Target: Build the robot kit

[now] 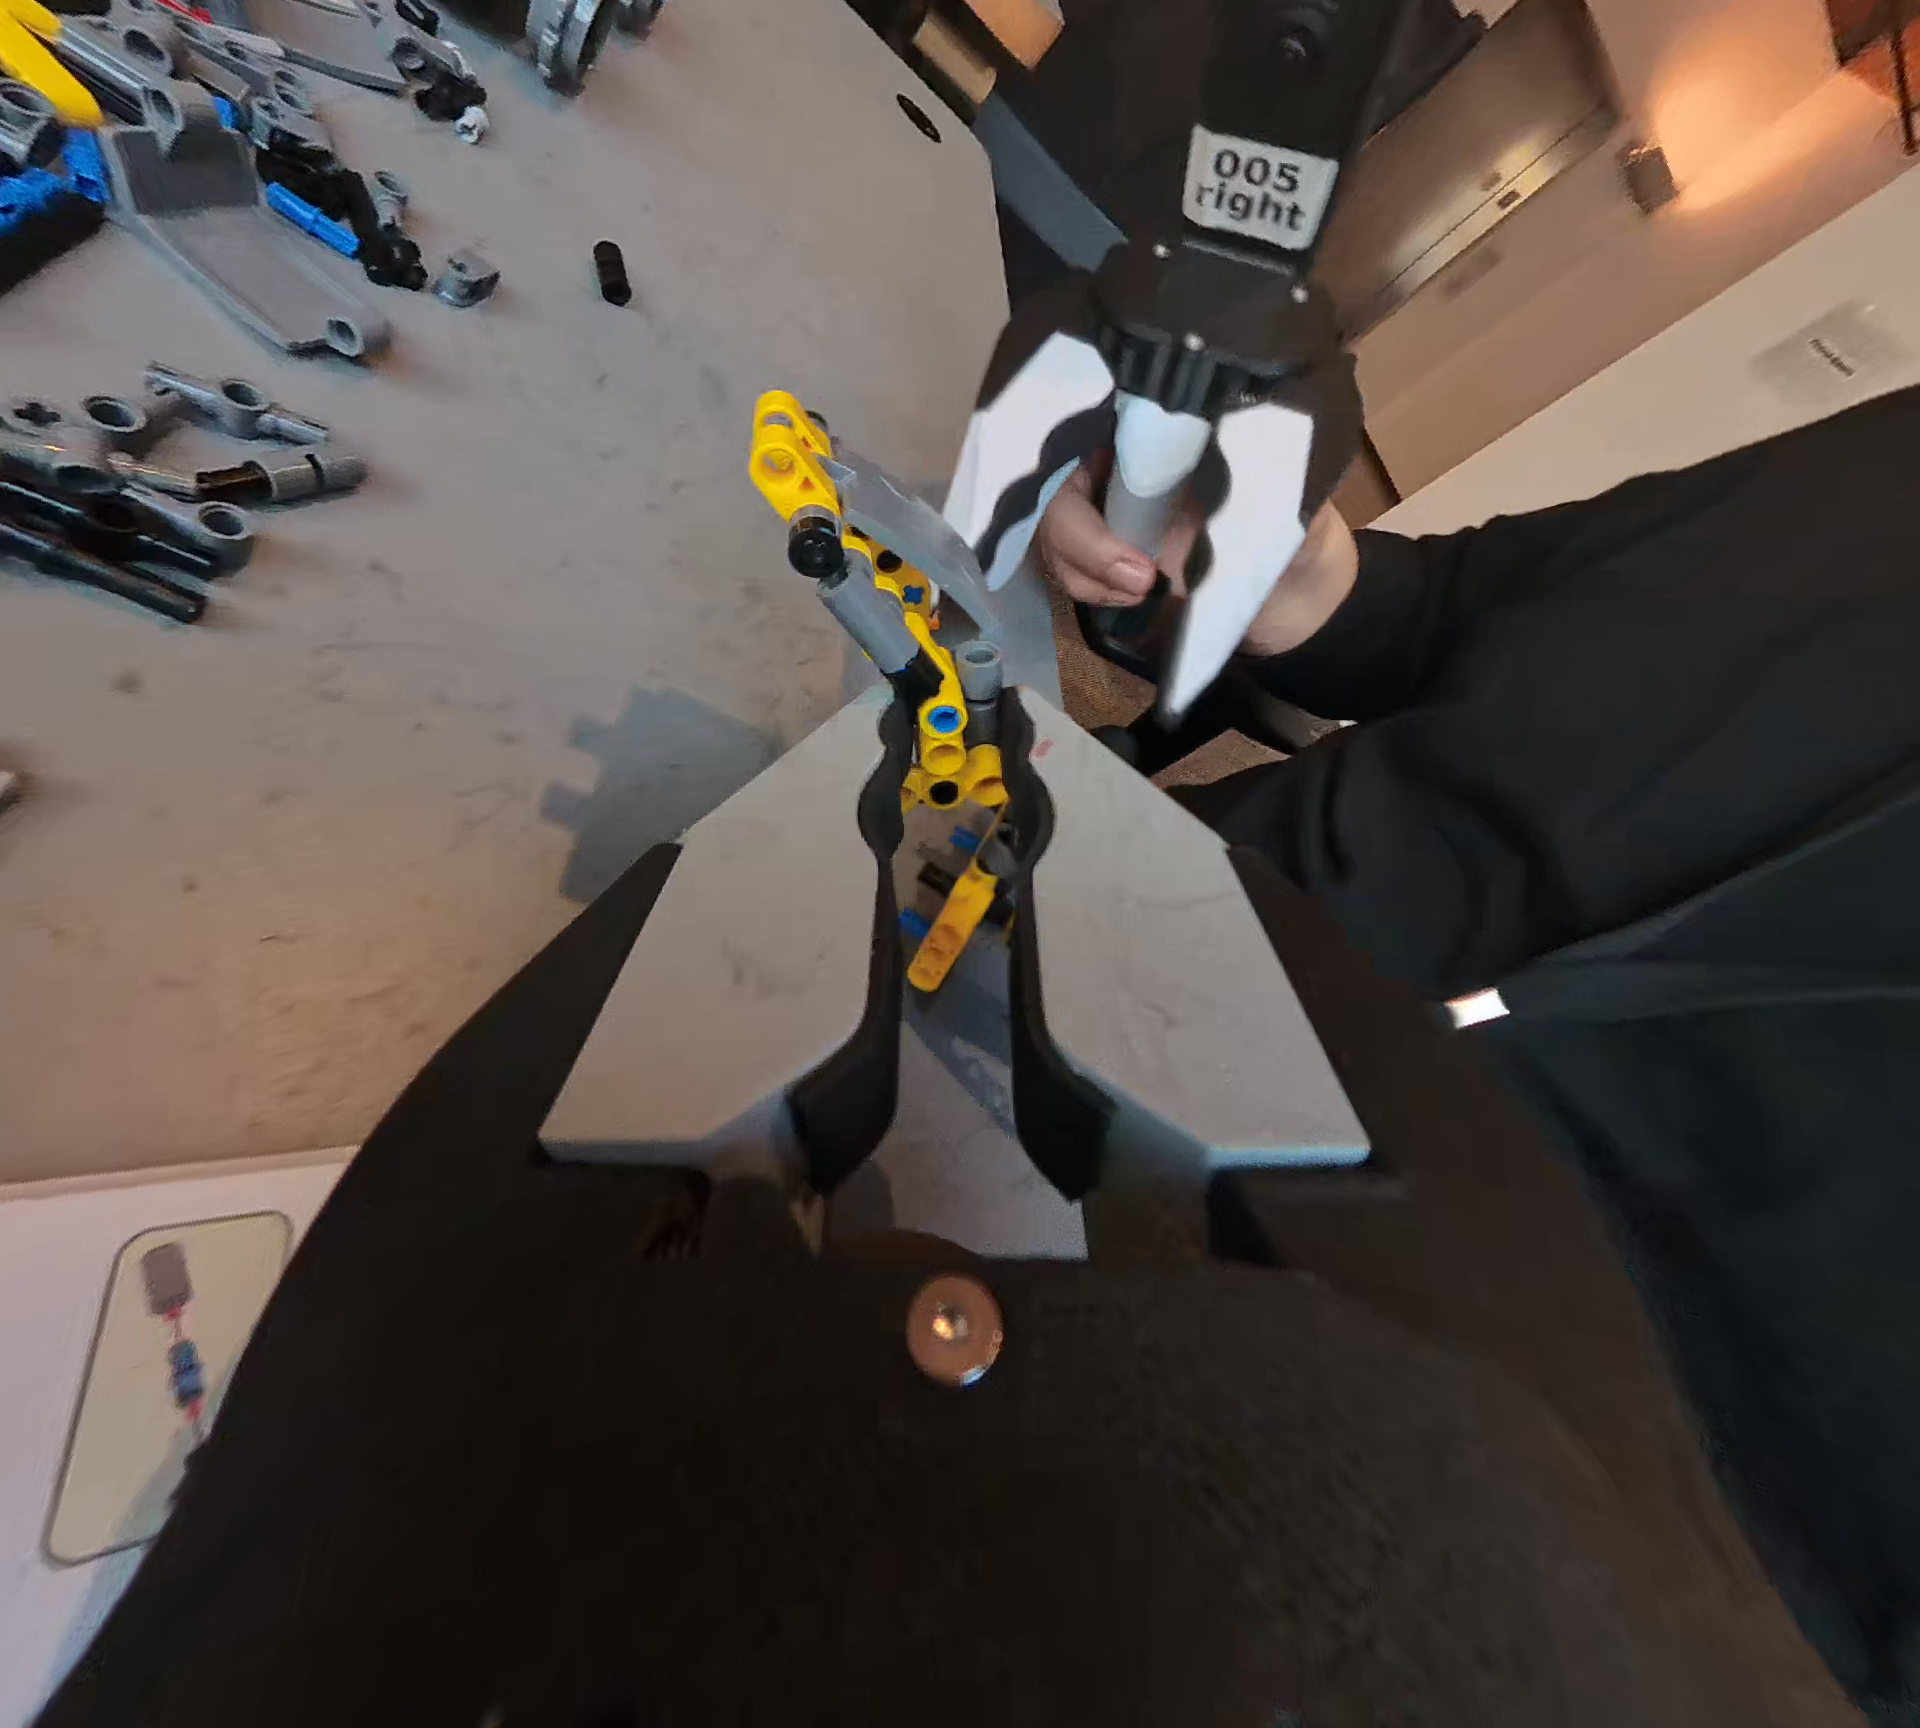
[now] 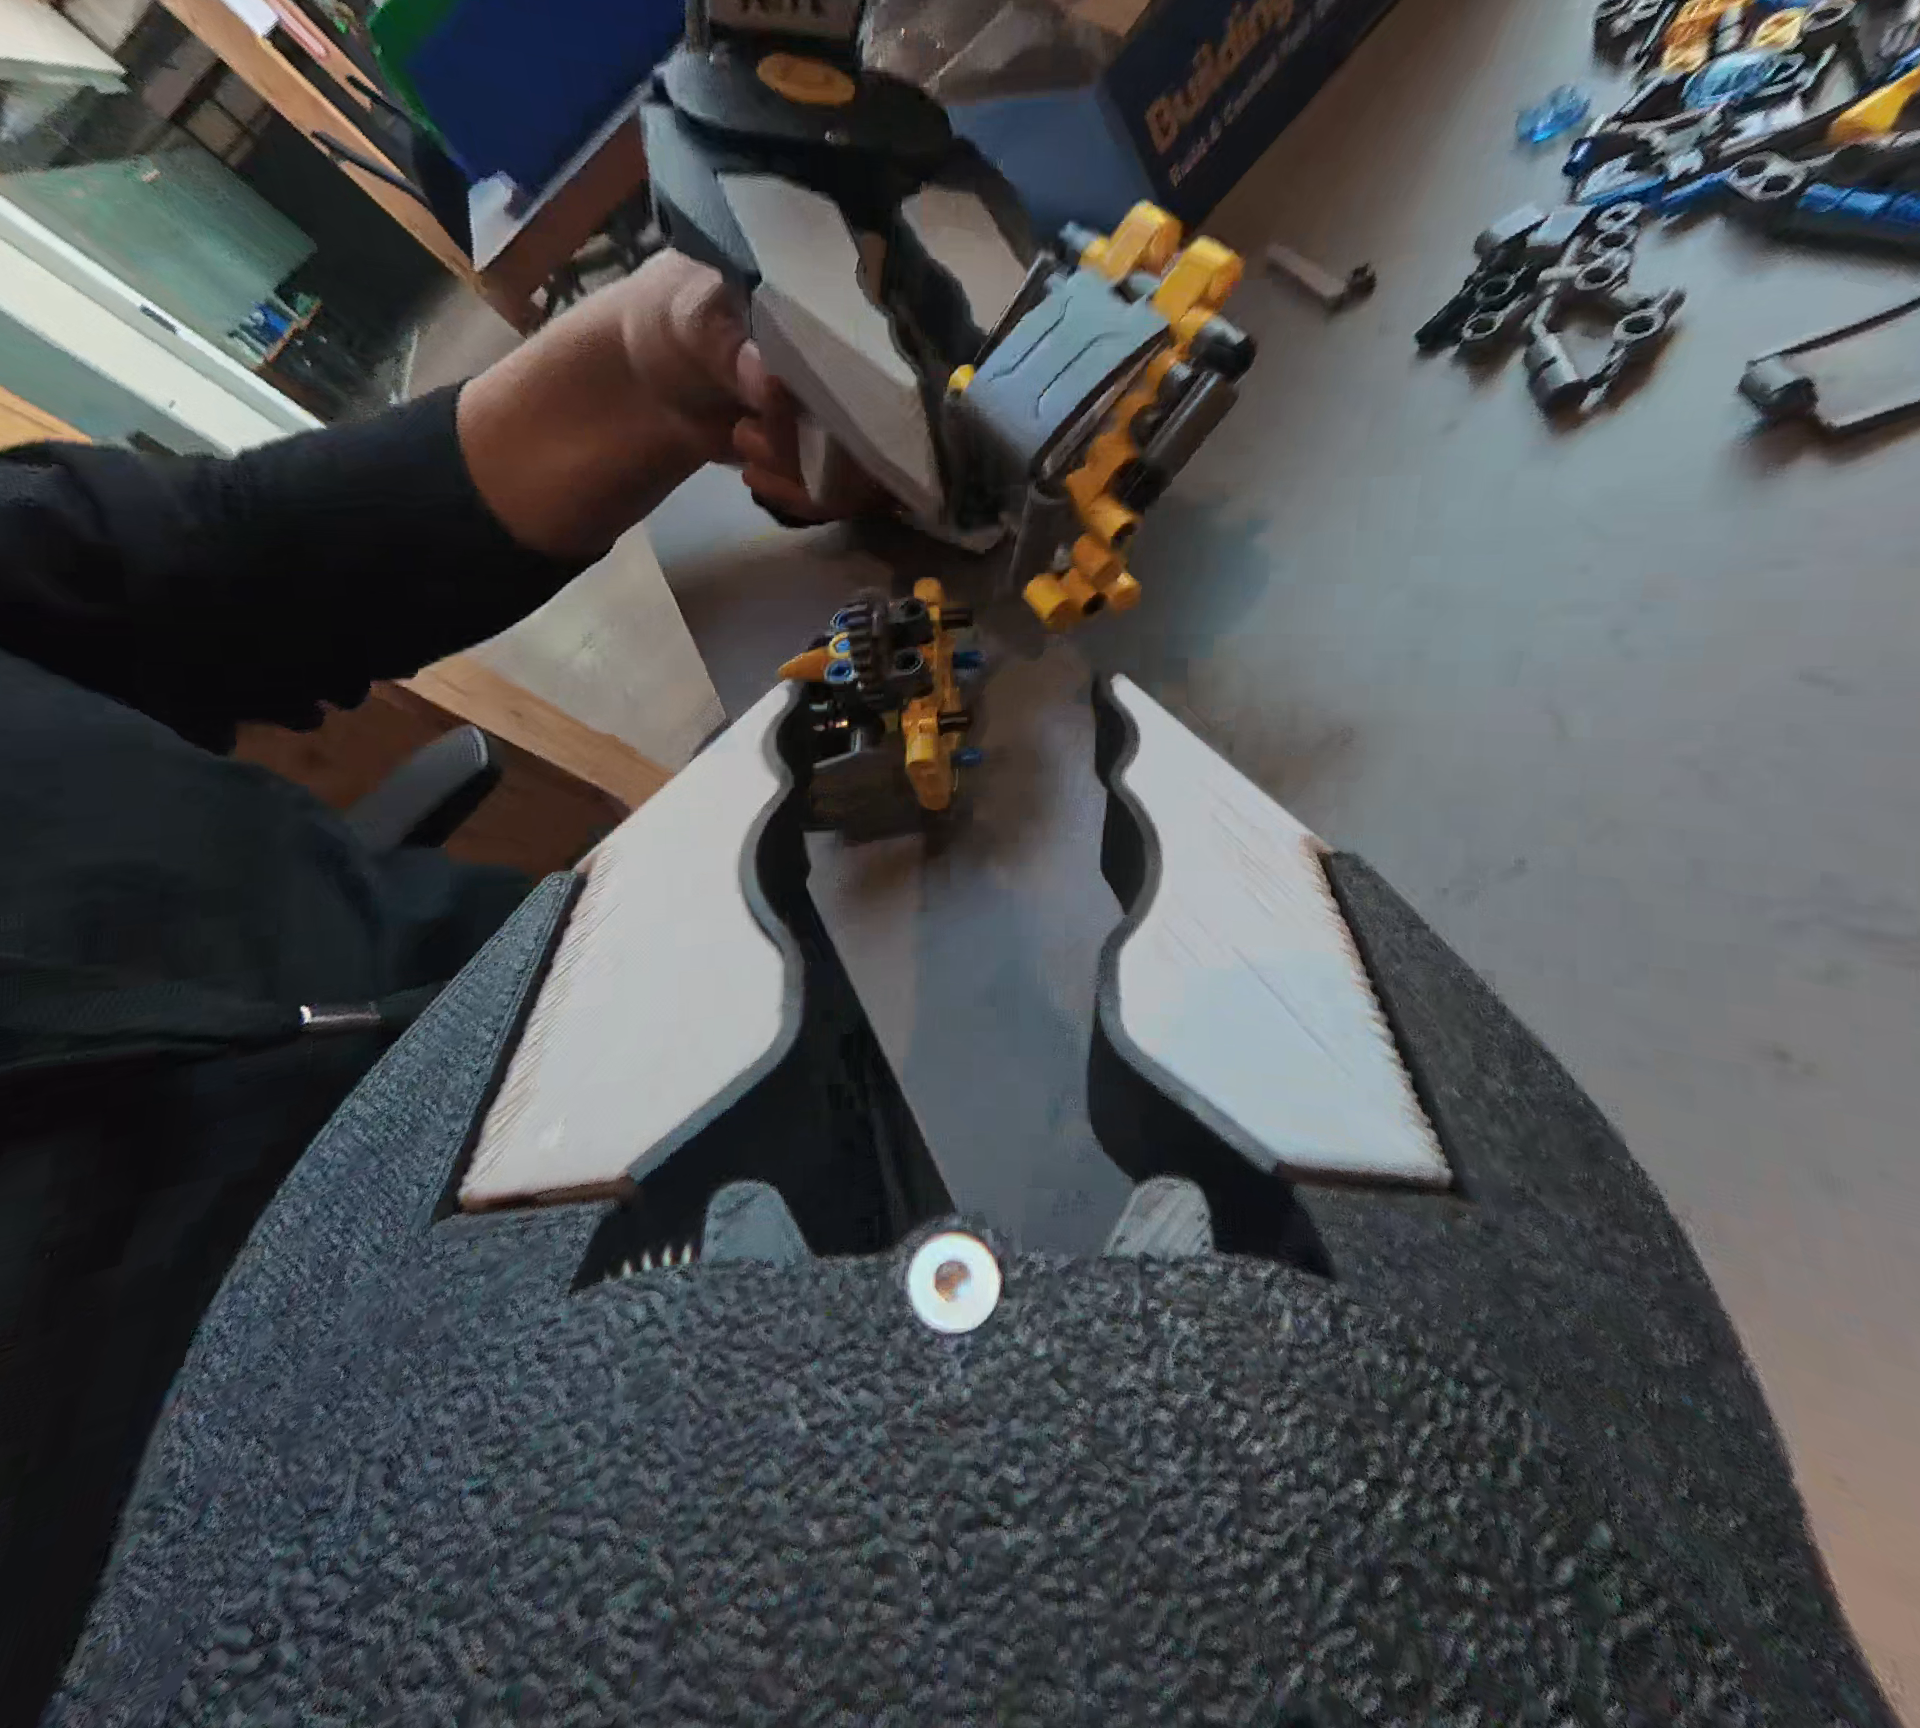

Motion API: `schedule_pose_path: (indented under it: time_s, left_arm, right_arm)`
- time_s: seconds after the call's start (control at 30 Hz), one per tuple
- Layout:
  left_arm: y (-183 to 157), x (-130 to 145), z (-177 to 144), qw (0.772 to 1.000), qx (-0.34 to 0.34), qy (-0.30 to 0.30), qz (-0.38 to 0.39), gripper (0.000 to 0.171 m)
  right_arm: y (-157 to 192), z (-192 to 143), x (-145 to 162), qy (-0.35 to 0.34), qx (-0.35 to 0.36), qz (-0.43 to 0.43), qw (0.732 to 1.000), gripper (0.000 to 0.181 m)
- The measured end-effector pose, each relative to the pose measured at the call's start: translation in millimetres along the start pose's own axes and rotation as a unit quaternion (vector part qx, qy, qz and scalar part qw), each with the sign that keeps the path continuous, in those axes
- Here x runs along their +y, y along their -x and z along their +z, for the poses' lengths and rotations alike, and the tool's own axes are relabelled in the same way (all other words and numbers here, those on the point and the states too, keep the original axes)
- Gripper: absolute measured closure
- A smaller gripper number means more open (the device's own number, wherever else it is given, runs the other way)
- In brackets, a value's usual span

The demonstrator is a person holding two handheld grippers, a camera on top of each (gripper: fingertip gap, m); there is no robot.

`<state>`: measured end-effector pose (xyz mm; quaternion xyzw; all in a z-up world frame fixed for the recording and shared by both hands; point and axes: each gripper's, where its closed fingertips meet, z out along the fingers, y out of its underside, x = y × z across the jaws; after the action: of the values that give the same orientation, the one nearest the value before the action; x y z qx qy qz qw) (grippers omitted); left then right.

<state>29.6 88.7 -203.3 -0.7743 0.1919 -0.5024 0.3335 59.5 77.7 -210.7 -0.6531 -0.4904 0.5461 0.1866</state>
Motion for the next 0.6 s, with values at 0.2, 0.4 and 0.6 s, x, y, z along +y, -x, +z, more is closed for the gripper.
schedule_pose_path:
  time_s: [0.2,0.4,0.6]
  left_arm:
    - [6.5,1.0,-7.1,1.0,0.004,0.017,0.014,0.158]
    - [2.8,9.0,-7.8,0.998,0.0,0.039,0.052,0.158]
    - [0.2,16.3,-4.7,0.994,-0.015,0.055,0.089,0.158]
  right_arm:
    - [9.9,13.1,24.0,0.055,0.078,-0.082,0.992,0.141]
    - [6.1,22.4,30.0,0.085,0.066,-0.089,0.99,0.162]
    - [0.8,24.2,31.0,0.113,0.029,-0.092,0.989,0.168]
